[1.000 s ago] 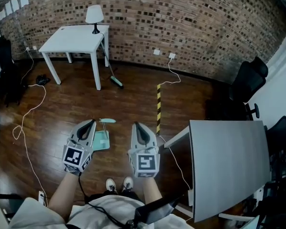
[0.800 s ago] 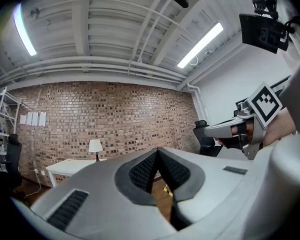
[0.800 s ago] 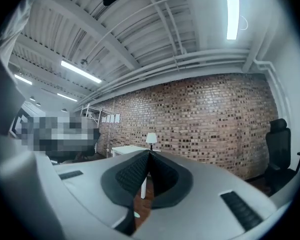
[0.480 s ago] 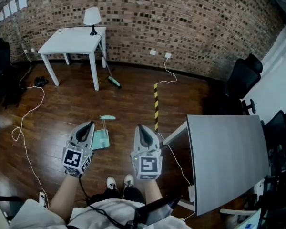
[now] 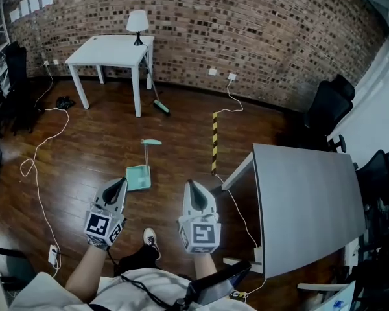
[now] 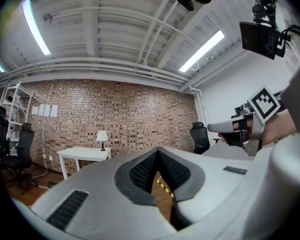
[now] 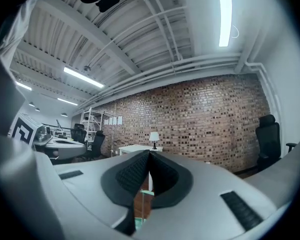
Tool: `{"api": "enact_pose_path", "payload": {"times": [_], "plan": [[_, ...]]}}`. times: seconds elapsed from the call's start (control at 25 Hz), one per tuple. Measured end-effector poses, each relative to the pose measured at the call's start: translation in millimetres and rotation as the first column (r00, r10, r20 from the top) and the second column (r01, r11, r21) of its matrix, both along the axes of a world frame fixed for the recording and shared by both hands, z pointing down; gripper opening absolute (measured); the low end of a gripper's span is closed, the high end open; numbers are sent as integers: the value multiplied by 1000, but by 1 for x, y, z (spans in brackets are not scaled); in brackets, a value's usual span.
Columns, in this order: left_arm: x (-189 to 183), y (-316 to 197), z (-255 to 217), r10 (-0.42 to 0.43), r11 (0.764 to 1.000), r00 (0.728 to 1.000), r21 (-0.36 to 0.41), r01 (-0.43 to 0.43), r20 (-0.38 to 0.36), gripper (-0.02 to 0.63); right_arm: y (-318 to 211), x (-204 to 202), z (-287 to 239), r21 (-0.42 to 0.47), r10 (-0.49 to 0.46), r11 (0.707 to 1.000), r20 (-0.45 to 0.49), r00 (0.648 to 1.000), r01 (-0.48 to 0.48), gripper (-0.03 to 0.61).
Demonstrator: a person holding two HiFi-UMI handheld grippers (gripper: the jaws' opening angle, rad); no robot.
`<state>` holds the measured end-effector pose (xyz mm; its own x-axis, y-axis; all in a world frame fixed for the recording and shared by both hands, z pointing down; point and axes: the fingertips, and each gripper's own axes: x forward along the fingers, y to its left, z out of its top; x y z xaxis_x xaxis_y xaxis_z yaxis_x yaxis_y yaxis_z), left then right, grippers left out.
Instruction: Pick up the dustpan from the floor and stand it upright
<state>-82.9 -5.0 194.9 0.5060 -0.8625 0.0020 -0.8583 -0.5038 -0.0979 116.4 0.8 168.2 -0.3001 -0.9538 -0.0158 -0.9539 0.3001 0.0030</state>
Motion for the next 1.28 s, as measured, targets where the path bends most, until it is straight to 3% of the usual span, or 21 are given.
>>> {"api": "enact_pose_path", "payload": {"times": [0.2, 0.4, 0.56, 0.8, 1.28], "plan": [[13, 114, 11, -23, 1000, 1000, 8, 23, -1, -2, 111, 20, 10, 9, -25, 1000, -16, 1000, 26, -15], [19, 224, 25, -46, 998, 999, -37, 47, 18, -2, 215, 55, 22, -44, -9, 999, -14, 1000, 8, -15], [12, 285, 23, -55, 997, 998, -45, 56, 21, -2, 271, 61, 20, -44, -6, 999, -3, 1000, 6, -15], [-10, 316, 13, -50, 998, 996, -35, 53, 77, -3, 305, 56, 9, -45, 7, 999, 18, 1000, -7, -17], [-8, 311, -1, -24, 1000, 998, 3, 24, 51, -2, 307, 40, 2, -41, 17, 999, 28, 999, -16, -20]]}}
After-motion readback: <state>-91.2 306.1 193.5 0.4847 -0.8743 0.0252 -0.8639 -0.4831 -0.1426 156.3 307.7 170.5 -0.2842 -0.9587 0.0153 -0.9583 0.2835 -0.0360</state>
